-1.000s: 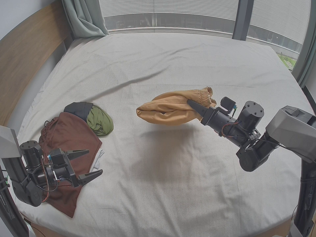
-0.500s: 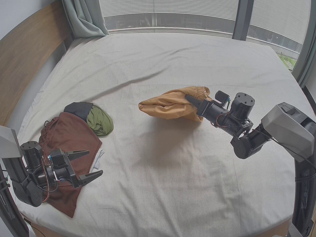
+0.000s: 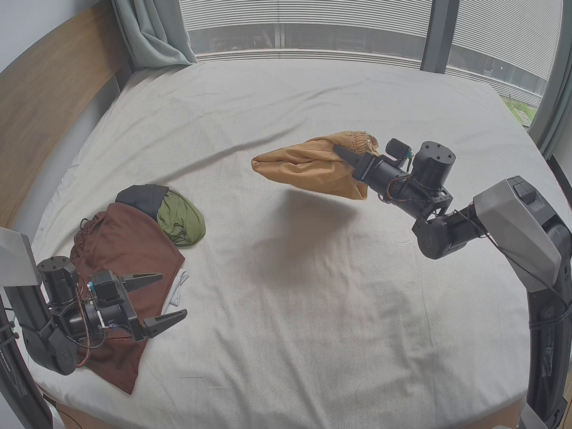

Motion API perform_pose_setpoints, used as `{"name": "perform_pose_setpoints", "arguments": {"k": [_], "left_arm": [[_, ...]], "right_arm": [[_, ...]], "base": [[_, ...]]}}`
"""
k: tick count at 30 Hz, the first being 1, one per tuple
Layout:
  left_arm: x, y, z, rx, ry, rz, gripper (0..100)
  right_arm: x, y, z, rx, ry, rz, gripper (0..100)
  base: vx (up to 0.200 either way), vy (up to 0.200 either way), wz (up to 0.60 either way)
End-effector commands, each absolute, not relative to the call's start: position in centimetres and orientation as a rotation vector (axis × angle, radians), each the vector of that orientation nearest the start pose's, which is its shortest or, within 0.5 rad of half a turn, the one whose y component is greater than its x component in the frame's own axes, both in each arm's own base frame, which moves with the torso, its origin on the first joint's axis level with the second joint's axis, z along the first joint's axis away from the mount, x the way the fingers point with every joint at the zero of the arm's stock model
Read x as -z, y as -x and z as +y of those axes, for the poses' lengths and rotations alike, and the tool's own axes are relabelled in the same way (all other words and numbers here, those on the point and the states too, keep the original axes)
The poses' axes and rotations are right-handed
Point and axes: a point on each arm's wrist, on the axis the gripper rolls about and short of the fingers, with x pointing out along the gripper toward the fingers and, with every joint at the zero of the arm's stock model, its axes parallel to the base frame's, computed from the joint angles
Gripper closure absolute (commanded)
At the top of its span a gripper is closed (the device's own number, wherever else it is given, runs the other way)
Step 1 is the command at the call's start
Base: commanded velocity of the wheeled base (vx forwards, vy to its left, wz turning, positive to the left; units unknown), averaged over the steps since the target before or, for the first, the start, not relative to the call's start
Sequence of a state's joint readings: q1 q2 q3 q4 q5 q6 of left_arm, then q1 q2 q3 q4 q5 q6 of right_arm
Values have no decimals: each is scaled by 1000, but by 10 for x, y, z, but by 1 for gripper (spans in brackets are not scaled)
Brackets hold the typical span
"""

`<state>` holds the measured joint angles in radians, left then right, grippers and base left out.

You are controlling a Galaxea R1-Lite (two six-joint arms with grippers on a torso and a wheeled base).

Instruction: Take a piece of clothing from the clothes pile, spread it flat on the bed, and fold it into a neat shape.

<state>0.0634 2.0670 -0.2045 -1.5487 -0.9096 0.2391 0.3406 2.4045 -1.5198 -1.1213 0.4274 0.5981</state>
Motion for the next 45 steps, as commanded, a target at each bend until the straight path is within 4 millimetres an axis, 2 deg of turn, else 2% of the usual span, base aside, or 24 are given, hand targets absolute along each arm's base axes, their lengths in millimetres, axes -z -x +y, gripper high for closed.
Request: {"name": "perform_pose_setpoints", "arguments": {"k": [1, 6, 12, 13, 20, 24, 25, 27, 30, 32, 38, 41, 42, 45], "left_arm": [[-46, -255, -2, 867, -72, 184, 0], [-45, -254, -2, 869, -69, 187, 0], [-45, -253, -2, 868, -68, 191, 0], [-44, -253, -2, 868, -67, 192, 0], [-44, -253, -2, 869, -66, 195, 0], [-43, -253, -2, 869, -64, 198, 0], [-43, -253, -2, 869, -64, 198, 0], [-43, -253, -2, 869, -64, 198, 0], [-43, -253, -2, 869, -64, 198, 0], [-43, -253, -2, 869, -63, 199, 0], [-43, -252, -2, 871, -63, 200, 0], [-42, -251, -2, 871, -61, 205, 0], [-42, -251, -4, 876, -60, 207, 0], [-41, -250, -4, 878, -58, 210, 0]], "right_arm": [[-149, -462, 173, -820, -553, -37, 100], [-162, -468, 175, -842, -547, -52, 100], [-137, -492, 172, -826, -545, -31, 100], [-127, -501, 169, -818, -544, -35, 100], [-119, -514, 163, -794, -547, -25, 100], [-104, -513, 162, -780, -555, 23, 100], [-84, -511, 162, -764, -561, 75, 100], [-68, -506, 162, -754, -560, 111, 100], [-55, -500, 164, -754, -562, 133, 100], [-36, -489, 163, -744, -564, 179, 100], [-10, -472, 161, -740, -560, 218, 100], [2, -470, 159, -733, -561, 229, 100], [13, -470, 158, -730, -561, 236, 100], [22, -469, 157, -724, -562, 240, 100]], "base": [[0, 0, 0], [0, 0, 0], [0, 0, 0], [0, 0, 0], [0, 0, 0], [0, 0, 0], [0, 0, 0], [0, 0, 0], [0, 0, 0], [0, 0, 0], [0, 0, 0], [0, 0, 0], [0, 0, 0], [0, 0, 0]]}}
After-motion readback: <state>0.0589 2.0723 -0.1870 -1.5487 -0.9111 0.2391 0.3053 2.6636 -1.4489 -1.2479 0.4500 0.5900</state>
